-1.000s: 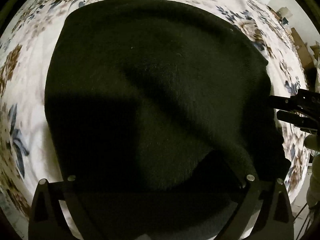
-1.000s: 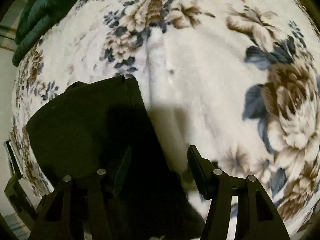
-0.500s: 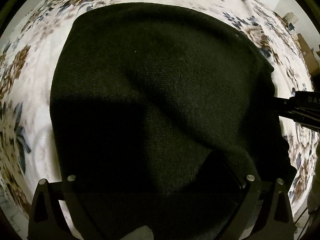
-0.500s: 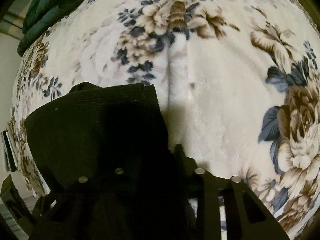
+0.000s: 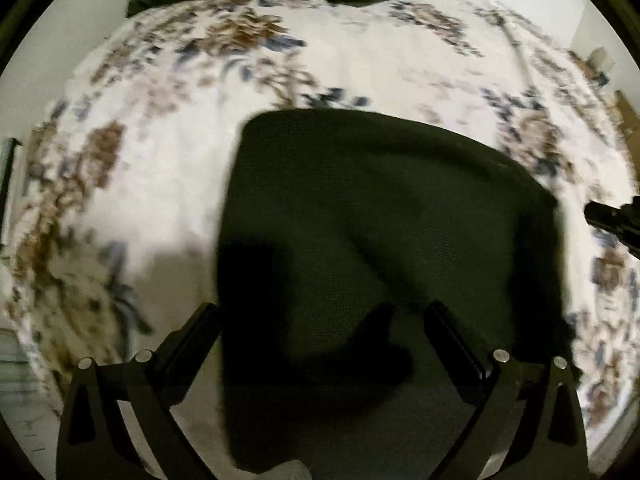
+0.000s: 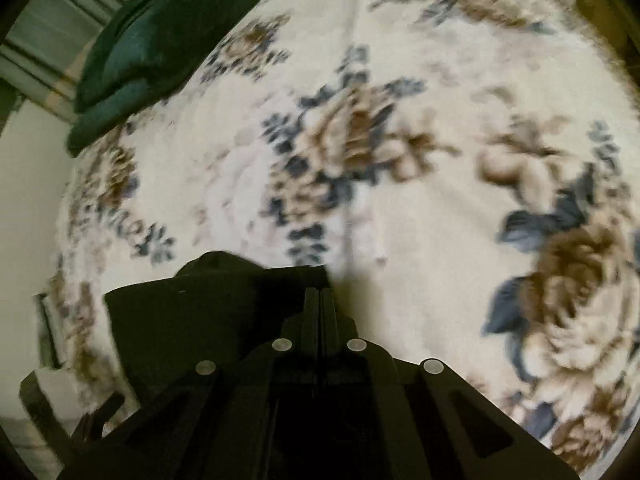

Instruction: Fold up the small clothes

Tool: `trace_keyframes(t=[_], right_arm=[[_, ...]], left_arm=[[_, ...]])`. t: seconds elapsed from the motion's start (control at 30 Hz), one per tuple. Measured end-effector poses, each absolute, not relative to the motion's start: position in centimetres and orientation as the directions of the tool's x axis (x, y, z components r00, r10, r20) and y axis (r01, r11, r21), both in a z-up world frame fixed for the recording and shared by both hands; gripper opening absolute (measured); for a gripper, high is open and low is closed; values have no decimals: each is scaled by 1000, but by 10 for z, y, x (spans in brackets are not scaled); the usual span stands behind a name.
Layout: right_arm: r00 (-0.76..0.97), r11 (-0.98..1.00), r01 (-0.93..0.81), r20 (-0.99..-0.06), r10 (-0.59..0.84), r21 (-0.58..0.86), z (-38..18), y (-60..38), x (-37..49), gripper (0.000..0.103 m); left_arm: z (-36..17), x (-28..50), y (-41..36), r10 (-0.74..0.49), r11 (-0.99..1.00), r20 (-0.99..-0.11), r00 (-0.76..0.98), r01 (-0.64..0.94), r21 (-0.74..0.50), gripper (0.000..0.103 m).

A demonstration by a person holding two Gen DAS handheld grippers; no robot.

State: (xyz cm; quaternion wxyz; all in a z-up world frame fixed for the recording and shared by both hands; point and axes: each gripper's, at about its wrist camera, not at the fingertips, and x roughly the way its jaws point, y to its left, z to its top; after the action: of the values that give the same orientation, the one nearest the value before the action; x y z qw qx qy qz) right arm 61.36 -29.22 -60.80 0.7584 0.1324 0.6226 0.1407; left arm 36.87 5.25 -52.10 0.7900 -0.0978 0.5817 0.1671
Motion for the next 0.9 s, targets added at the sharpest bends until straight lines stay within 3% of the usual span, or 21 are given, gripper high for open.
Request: trace_keyframes(t=[0.03, 0.1, 0.13, 0.23, 0.27, 0.3, 0.63, 0.73, 0.83, 0.9], right_arm=[[149, 920, -52, -908, 392, 389, -614, -288, 618, 9], [77, 913, -69, -910, 407, 402, -630, -277, 622, 54], [60, 912, -75, -911, 409, 404, -637, -273, 622, 58], [-13, 916, -117, -923, 384, 383, -662, -253, 619, 57], [-1, 917, -137, -926, 379, 375, -666, -247, 618, 42], [20, 916, -149, -925, 380, 373, -666, -243, 616, 19], [179, 939, -47, -922, 344, 341, -628, -255, 621, 6], [43, 925, -10, -924, 381, 381, -649, -264, 639, 9], [33, 910, -7, -909, 416, 416, -641, -276, 632, 21], [22, 896, 9, -896, 443, 444, -629, -295, 614, 38]], left_arm=[[-523, 370, 56, 168, 922, -952, 255, -382, 60, 103], [-527, 370, 60, 180, 918, -955, 235, -389, 77, 103], [-528, 370, 62, 183, 916, -955, 232, -394, 80, 103], [-528, 371, 65, 198, 916, -953, 228, -390, 97, 103], [-528, 371, 65, 199, 917, -953, 227, -387, 99, 103], [-529, 370, 65, 196, 918, -955, 224, -385, 98, 103], [-532, 362, 69, 170, 919, -964, 203, -387, 80, 103], [-531, 357, 76, 170, 916, -966, 197, -392, 82, 103], [-526, 347, 84, 163, 915, -967, 196, -398, 74, 103], [-523, 337, 90, 148, 911, -970, 191, -408, 59, 103]])
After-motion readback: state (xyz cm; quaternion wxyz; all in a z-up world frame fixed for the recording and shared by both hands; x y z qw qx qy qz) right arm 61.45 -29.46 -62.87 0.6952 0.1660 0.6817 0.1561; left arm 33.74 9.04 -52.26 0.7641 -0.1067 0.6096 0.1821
